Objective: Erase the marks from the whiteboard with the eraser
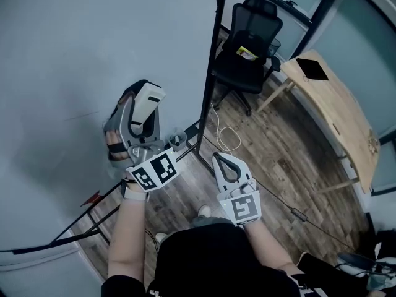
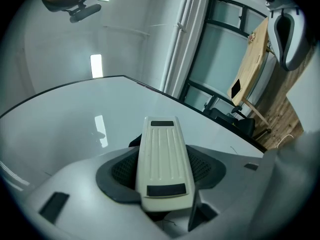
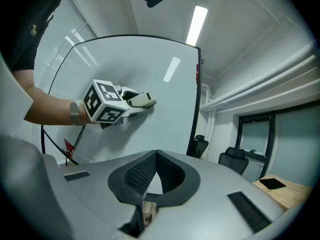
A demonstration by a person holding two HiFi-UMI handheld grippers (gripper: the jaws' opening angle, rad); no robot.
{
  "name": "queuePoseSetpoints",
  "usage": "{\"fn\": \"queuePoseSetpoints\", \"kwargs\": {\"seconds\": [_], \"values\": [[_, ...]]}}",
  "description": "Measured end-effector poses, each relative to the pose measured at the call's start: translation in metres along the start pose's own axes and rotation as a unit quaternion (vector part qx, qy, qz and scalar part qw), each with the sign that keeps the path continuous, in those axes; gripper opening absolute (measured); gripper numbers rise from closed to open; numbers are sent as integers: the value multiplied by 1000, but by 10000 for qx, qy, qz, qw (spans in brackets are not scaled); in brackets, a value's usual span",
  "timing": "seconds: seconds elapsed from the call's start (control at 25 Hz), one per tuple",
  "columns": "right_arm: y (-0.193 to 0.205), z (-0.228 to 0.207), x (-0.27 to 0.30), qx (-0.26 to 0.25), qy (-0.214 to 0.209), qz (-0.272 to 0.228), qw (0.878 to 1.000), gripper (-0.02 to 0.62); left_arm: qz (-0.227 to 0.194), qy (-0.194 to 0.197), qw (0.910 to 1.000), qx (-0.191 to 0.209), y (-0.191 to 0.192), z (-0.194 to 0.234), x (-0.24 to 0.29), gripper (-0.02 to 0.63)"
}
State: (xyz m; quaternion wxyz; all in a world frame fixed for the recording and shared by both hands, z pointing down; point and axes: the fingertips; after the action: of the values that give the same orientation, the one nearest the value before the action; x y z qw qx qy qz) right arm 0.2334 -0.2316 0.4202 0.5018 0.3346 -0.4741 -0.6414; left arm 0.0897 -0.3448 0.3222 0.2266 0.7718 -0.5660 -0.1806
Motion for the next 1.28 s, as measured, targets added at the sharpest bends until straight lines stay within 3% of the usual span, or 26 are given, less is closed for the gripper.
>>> {"fn": "queuePoseSetpoints", "kwargs": {"seconds": [0.32, 0.56, 0.92, 1.28], "values": [[17, -39, 3, 19, 104, 61, 9999, 28, 116, 298, 9994, 112, -7, -48, 35, 262], [17, -46, 9, 60, -14, 31, 10000, 28, 256, 462, 9981, 330, -13, -53, 38, 262], [-6, -4, 19, 153, -232, -91, 9996, 28, 357, 677, 9957, 528, 2, -37, 14, 264], [-31, 41, 15, 111, -285, -237, 9992, 29, 269, 694, 9968, 283, 17, -3, -21, 264]]}}
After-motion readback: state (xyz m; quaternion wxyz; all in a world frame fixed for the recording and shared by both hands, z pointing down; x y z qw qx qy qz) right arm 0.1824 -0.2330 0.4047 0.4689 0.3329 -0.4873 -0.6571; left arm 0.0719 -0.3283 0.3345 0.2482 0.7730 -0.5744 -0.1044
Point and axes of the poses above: the fingertips, and each gripper's own axes: x forward along the fingers, z to its left, y out of its underside, and after that the axes turned 15 degrees about y, right-handed
